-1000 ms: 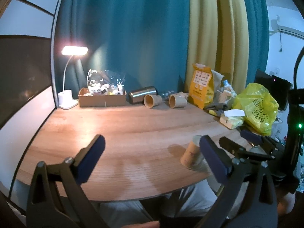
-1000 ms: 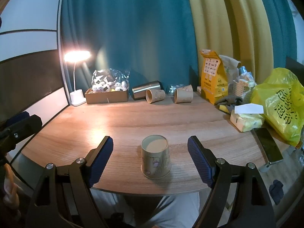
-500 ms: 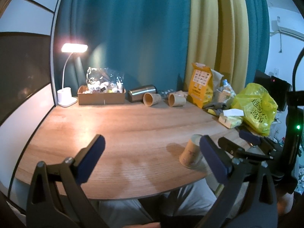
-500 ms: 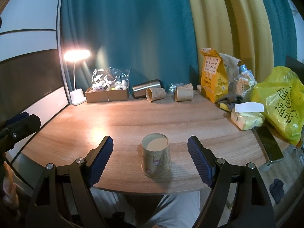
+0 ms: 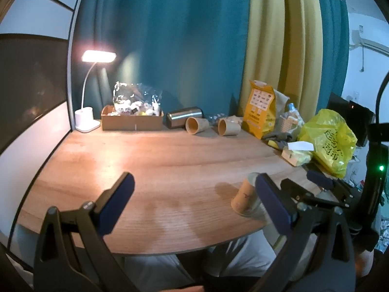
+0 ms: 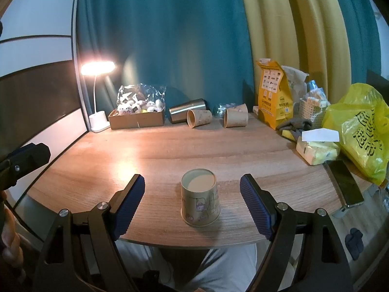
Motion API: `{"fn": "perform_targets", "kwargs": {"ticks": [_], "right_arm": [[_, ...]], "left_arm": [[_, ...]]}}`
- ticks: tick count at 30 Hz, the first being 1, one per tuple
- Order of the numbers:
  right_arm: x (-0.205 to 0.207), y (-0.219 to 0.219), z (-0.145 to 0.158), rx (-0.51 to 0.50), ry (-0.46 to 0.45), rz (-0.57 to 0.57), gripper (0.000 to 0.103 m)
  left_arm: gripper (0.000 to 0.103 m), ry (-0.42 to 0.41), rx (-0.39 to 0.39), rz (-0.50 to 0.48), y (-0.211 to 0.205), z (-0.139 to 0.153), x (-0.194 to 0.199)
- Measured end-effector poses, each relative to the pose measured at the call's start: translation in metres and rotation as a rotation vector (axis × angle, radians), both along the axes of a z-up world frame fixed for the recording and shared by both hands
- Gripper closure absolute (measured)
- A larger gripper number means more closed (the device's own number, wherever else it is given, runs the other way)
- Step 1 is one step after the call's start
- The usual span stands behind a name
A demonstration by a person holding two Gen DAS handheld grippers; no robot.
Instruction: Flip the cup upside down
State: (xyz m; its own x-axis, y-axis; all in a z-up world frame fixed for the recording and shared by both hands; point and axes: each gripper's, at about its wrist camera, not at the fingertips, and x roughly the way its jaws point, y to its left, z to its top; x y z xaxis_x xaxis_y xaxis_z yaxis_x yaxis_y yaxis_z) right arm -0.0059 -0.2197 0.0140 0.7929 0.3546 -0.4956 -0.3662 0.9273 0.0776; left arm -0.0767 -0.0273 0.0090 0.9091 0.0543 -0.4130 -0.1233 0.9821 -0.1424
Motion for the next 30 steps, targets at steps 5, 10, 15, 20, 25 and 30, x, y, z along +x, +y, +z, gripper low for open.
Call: {"fn": "perform_targets", "kwargs": {"ticks": [5, 10, 15, 20, 25, 30], "right_arm": [[-0.0004, 0.0003, -0.0006, -0.002, 0.001, -0.001, 0.020], [-0.0005, -0.0007, -0.0008, -0.002, 0.005, 0.001, 0.020], [-0.0015, -0.0003, -0.0034, -0.002, 0.010, 0.002, 0.020], [-0.0027, -0.0003, -0.0055, -0.003, 0.014, 0.002, 0.020], [-0.0025, -0.0014, -0.0063, -0.002, 0.019, 0.005, 0.020], [-0.0020, -0.0016, -0.0070, 0.000, 0.022, 0.006, 0.020]], "left_arm": [[0.002, -0.006, -0.005, 0.001, 0.0012, 0.0001, -0.0006], [0.002, -0.012, -0.004, 0.007, 0.0021, -0.0001, -0.0016], [0.002, -0.011, -0.004, 0.008, 0.0025, 0.0000, -0.0023], [0.002, -0.008, -0.005, 0.006, 0.0025, -0.0001, -0.0021], [0.002, -0.003, -0.008, 0.003, 0.0019, -0.0010, -0.0018], [0.002, 0.005, -0.008, 0.000, -0.0007, -0.0023, 0.0005]]}}
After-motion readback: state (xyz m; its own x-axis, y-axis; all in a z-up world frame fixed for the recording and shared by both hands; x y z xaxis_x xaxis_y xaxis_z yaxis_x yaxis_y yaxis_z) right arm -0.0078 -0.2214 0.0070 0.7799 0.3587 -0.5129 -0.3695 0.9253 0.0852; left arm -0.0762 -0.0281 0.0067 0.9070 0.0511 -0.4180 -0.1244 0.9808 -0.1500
